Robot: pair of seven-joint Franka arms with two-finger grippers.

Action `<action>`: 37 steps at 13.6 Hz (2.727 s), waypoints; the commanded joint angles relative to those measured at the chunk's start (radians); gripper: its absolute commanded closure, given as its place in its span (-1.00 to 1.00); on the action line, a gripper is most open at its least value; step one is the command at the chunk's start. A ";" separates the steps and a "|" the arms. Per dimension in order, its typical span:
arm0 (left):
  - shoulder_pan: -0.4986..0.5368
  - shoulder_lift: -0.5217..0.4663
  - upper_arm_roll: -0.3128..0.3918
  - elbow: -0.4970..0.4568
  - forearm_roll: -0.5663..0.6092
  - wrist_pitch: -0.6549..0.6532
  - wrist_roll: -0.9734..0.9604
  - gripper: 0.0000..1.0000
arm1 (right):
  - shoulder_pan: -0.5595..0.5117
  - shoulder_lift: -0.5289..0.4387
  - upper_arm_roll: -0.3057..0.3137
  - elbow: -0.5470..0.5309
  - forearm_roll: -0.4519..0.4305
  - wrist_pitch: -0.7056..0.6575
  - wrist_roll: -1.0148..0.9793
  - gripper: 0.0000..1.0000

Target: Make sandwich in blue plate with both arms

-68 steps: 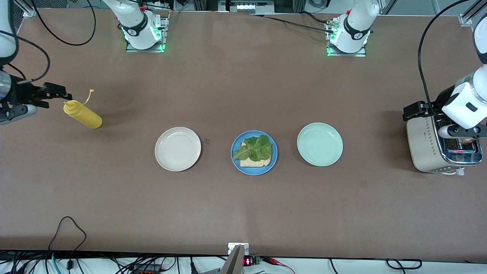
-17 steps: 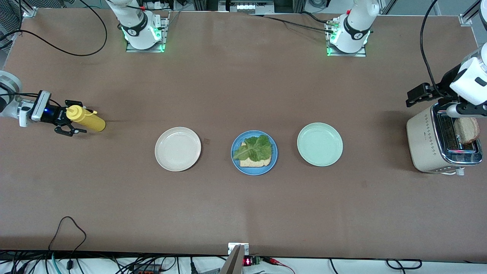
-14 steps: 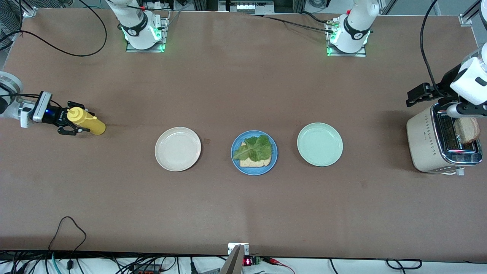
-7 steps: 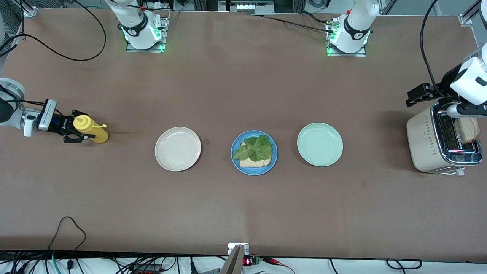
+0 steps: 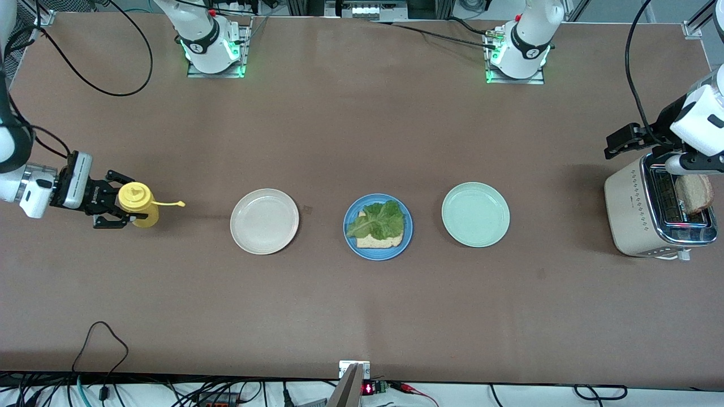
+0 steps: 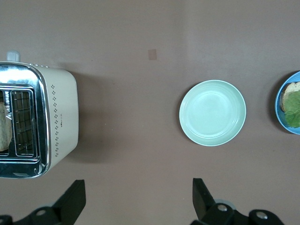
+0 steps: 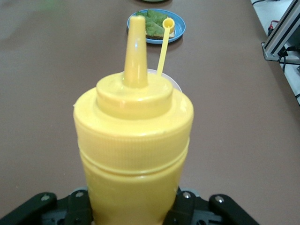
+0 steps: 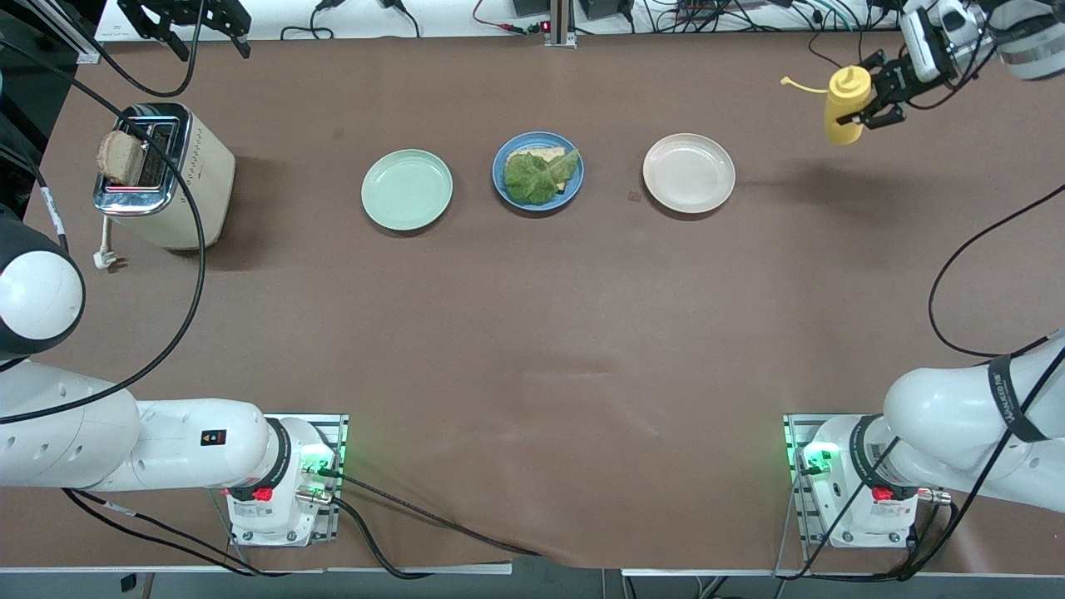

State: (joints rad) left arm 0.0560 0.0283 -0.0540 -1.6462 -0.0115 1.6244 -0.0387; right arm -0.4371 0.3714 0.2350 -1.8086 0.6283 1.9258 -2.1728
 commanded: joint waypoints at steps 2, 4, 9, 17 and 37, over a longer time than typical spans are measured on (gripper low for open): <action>0.005 -0.007 -0.001 0.009 -0.008 -0.009 -0.001 -1.00 | 0.151 -0.146 -0.008 -0.046 -0.137 0.073 0.279 1.00; 0.005 -0.005 -0.003 0.019 -0.008 -0.009 -0.001 -1.00 | 0.249 -0.186 -0.008 -0.046 -0.250 0.088 0.484 1.00; 0.005 -0.004 -0.003 0.019 -0.008 0.020 -0.001 -1.00 | 0.467 -0.203 -0.008 -0.041 -0.536 0.116 0.946 1.00; 0.005 -0.002 -0.006 0.019 -0.008 0.023 -0.003 -1.00 | 0.731 -0.039 -0.016 0.055 -0.863 0.111 1.367 1.00; 0.016 0.090 -0.012 0.115 0.088 -0.063 -0.006 -1.00 | 1.257 0.301 -0.496 0.393 -0.840 0.001 1.565 1.00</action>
State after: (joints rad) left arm 0.0828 0.1055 -0.0460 -1.5691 0.0699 1.6225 -0.0382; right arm 0.8519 0.7127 -0.2494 -1.4396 -0.2302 1.9658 -0.6045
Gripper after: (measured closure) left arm 0.000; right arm 0.515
